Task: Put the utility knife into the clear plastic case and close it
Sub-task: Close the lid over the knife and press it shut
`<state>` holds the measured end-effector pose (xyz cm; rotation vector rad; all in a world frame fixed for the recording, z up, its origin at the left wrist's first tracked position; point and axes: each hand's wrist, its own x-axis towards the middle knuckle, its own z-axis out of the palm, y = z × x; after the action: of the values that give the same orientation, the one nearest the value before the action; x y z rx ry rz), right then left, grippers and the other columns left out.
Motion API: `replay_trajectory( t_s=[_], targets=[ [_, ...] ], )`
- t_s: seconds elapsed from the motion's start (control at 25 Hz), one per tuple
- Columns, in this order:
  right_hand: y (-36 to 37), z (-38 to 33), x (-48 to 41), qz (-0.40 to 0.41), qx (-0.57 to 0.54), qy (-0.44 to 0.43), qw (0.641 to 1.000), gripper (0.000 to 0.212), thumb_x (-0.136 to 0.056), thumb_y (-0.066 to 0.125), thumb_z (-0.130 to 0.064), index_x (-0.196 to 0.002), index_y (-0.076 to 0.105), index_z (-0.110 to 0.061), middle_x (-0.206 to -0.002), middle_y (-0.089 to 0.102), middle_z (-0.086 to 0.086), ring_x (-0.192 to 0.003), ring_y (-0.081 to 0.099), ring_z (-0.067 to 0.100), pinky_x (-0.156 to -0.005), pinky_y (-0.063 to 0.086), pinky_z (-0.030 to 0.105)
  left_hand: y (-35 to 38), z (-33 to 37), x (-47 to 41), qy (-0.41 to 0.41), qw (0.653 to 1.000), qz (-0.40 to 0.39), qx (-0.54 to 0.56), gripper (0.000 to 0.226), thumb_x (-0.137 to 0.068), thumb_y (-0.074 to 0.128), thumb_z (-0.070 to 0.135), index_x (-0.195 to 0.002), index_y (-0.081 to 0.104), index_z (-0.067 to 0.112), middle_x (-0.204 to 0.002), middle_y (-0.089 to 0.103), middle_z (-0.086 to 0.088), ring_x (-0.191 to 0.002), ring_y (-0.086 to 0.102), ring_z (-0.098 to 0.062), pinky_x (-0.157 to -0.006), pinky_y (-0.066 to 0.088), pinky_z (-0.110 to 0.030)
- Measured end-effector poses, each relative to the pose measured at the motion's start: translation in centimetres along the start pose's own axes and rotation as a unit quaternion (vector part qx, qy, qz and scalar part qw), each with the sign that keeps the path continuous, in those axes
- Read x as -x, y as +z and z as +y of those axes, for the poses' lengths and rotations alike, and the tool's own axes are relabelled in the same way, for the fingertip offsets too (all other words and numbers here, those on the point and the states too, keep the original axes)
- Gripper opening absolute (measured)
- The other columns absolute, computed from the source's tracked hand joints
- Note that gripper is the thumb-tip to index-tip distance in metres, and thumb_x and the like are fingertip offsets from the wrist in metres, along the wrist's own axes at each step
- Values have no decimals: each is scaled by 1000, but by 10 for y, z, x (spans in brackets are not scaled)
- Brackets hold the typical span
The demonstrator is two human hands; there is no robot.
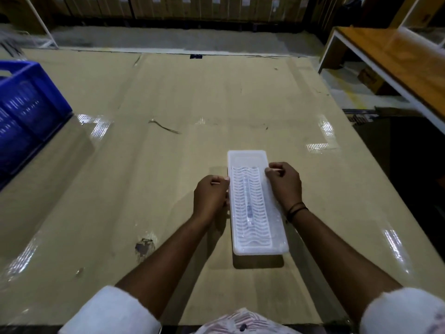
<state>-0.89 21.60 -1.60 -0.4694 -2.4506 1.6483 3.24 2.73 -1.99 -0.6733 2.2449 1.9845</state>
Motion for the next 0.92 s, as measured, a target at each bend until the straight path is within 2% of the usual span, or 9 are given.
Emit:
replay_trajectory(
  t_s=[0.08,0.16,0.4,0.6,0.68,0.76,0.92],
  targets=[
    [-13,12,22,-10,-7,-1,1000,14,-91,68,-23,-101,74,-16,-91,72,-2,-86,66,15,-81,51,28,-7,-5,20,-5,1000,-21,17,23,-97,68,33,-100,72,10,-89,79,-9,-68,74,-21,-59,62,-31],
    [-19,22,35,-26,-28,18,999,15,-94,66,-26,-96,75,-14,-89,73,-3,-81,65,12,-76,53,28,-8,-11,27,-15,999,-36,24,22,-97,69,33,-100,73,11,-89,80,-9,-70,76,-22,-60,61,-31],
    [-14,23,41,-28,-15,0,999,22,-99,61,-26,-92,70,-7,-82,68,-3,-71,58,6,-62,43,22,-5,-12,25,-12,998,-62,-4,25,-99,64,32,-98,77,10,-95,82,-11,-89,79,-31,-78,66,-43],
    [-10,24,45,-12,7,-20,1000,22,-100,58,-27,-91,67,-9,-80,64,-8,-70,56,2,-60,39,21,-2,-9,25,-11,995,-88,-45,43,-104,54,37,-98,77,1,-97,81,-16,-94,77,-37,-91,63,-53],
    [-12,24,45,-12,8,-20,1000,23,-99,58,-30,-92,68,-10,-81,66,-7,-72,58,5,-61,40,23,1,-9,29,5,996,-70,-51,44,-104,53,38,-95,76,1,-94,80,-16,-91,77,-37,-89,63,-52],
    [-16,22,45,-25,23,-20,999,24,-98,59,-33,-92,70,-13,-82,68,-7,-74,61,7,-62,42,24,0,-9,36,13,998,-41,-34,35,-102,57,38,-91,74,11,-93,80,-11,-88,77,-32,-85,64,-49],
    [-33,21,53,-68,62,-9,996,23,-96,62,-38,-95,70,-16,-87,71,-5,-78,65,10,-61,44,24,-10,-16,55,-15,999,-40,0,23,-99,64,39,-99,69,17,-98,79,-5,-86,78,-26,-72,64,-40]
  ],
)
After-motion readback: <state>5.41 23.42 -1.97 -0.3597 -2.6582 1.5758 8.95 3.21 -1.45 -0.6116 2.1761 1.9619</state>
